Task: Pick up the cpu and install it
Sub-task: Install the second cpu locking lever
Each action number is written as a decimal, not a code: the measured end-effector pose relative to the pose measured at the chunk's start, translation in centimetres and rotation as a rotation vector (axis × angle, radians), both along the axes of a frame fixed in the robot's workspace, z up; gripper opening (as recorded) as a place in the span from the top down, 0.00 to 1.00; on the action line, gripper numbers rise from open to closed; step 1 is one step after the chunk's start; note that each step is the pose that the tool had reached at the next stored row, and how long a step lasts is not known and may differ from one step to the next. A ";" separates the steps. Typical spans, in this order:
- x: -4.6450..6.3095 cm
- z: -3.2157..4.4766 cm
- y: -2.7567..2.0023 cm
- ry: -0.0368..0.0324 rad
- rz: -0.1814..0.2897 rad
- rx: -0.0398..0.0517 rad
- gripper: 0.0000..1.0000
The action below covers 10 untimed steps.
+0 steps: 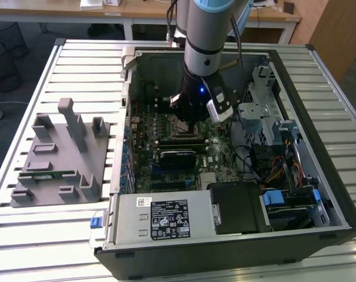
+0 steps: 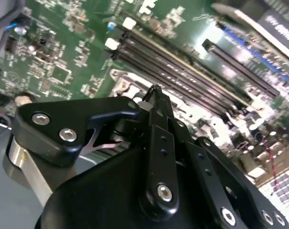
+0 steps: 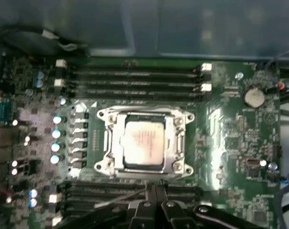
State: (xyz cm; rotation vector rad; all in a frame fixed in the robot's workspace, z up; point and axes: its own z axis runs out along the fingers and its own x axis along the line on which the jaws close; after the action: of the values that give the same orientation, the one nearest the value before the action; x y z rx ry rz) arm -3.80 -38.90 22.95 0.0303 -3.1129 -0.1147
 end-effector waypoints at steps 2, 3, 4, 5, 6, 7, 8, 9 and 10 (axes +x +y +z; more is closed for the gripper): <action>-0.7 -0.03 -0.04 0.0001 0.001 0.0000 0.89; -1.1 -0.05 -0.05 0.0001 0.001 -0.0001 0.89; -1.5 -0.08 -0.04 0.0001 0.001 -0.0001 0.89; -1.7 -0.13 -0.04 0.0000 0.002 0.0002 0.89; -1.9 -0.21 -0.04 0.0000 0.002 0.0006 0.89; -2.0 -0.32 -0.04 0.0001 0.003 0.0019 0.89; -2.0 -0.47 -0.05 0.0001 0.003 0.0035 0.89; -2.0 -0.62 -0.06 0.0001 0.003 0.0046 0.89; -2.1 -0.77 -0.07 0.0002 0.003 0.0054 0.89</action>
State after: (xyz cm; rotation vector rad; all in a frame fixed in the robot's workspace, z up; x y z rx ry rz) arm -5.85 -38.97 22.18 0.0348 -3.1123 -0.1231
